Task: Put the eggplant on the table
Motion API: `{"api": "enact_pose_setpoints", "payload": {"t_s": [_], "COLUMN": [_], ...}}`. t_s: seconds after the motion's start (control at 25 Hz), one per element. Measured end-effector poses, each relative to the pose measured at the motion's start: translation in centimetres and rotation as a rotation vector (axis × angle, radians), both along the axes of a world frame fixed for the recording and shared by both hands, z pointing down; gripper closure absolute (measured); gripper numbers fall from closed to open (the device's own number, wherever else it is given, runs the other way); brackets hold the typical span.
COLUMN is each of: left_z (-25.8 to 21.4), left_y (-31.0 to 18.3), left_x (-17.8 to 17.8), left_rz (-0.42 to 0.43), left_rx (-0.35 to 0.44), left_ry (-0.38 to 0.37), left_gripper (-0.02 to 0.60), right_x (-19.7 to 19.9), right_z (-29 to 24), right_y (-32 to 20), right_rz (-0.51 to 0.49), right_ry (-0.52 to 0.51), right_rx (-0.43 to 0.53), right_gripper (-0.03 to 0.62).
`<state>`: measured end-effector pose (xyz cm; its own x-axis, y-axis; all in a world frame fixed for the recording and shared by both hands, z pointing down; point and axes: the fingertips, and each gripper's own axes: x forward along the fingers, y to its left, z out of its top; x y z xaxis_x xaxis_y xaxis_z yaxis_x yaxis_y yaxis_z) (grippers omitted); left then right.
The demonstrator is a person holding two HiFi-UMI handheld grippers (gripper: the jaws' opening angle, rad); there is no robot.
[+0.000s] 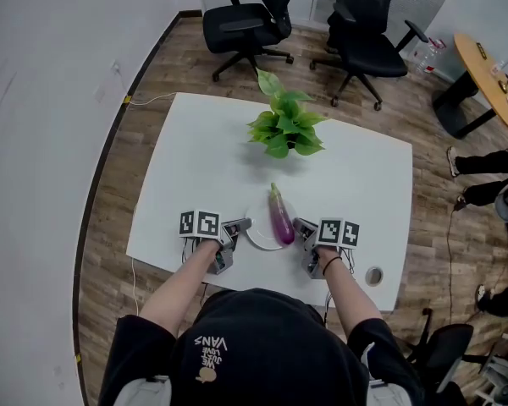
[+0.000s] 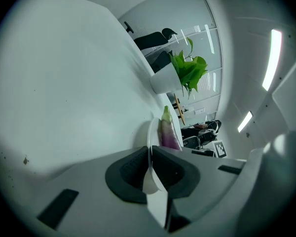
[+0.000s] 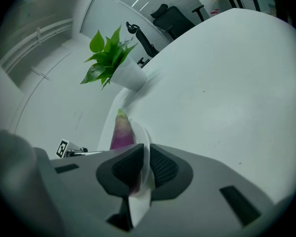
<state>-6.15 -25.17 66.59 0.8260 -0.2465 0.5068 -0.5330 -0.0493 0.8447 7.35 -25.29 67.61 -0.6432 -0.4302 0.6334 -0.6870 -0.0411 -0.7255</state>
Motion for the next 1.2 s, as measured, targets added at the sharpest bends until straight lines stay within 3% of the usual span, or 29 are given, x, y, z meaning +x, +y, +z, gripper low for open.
{"api": "enact_pose_setpoints", "payload": {"t_s": [0.32,0.6,1.2], "left_z": [0.56,0.92,0.82], "left_y": [-0.15,0.12,0.07], "left_x": [-0.09,-0.07,-0.67], "left_rz": [-0.007,0.007,-0.02], "left_rx": [-0.041,-0.081,-0.069], "left_ry": [0.006,-0.037,-0.083], "left_gripper": [0.554,0.554,0.532], "right_x": [0.01,-0.06,0.01], "right_z": [0.13,0.18,-0.04], "right_y": [-0.1,0.03,-0.09], "right_rz": [0.01,0.004,0.016], "right_ry": [-0.001,0.006,0.042], "right_rx": [-0.008,-0.009,-0.003], "right_gripper": [0.557,0.557,0.557]}}
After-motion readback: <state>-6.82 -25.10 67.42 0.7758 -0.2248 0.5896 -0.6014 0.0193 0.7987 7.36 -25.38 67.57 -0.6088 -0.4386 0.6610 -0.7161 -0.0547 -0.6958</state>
